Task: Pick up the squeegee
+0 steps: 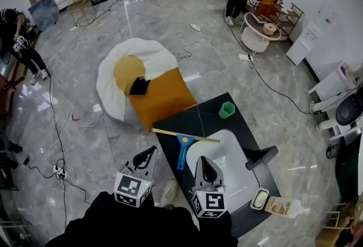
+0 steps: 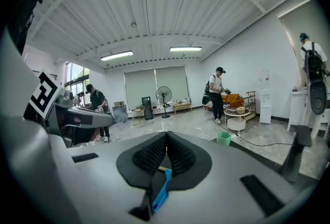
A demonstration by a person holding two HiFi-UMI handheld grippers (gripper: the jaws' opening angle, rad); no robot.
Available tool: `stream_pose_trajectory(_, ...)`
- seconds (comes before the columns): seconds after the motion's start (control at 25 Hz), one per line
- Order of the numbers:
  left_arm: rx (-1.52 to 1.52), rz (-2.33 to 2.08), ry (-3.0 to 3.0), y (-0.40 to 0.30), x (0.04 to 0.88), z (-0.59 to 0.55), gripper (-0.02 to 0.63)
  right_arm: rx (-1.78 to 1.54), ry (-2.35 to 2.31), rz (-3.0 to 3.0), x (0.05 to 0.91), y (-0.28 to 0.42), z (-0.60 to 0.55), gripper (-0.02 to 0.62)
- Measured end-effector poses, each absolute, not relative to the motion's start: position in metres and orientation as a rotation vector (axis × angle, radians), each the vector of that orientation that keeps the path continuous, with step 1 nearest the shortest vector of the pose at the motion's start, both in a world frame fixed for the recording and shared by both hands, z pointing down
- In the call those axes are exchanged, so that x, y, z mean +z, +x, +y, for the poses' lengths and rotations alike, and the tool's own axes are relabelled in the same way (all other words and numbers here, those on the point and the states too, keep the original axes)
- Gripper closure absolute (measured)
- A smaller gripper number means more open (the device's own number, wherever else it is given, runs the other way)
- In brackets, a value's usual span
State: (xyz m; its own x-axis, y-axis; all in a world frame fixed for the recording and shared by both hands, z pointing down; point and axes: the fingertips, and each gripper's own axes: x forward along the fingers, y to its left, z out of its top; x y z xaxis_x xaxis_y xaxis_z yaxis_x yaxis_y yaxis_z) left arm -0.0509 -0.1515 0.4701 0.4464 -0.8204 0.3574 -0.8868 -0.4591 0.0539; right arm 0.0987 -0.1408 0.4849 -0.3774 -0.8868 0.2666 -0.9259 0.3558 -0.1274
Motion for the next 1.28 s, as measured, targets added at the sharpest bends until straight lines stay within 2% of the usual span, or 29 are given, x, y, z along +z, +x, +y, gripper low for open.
stream_pose_trajectory(0.72, 0.560, -1.217, 2.422, -0.076, 0.555, -0.214, 0.581, 0.637, 1.694, -2.227, 0.582, 0.065, -0.187, 0.580)
stream_pose_trajectory(1.28, 0.635, -1.104, 2.385, -0.070, 0.610, -0.235, 0.581, 0.743, 1.700, -2.058, 0.658, 0.068, -0.205, 0.580)
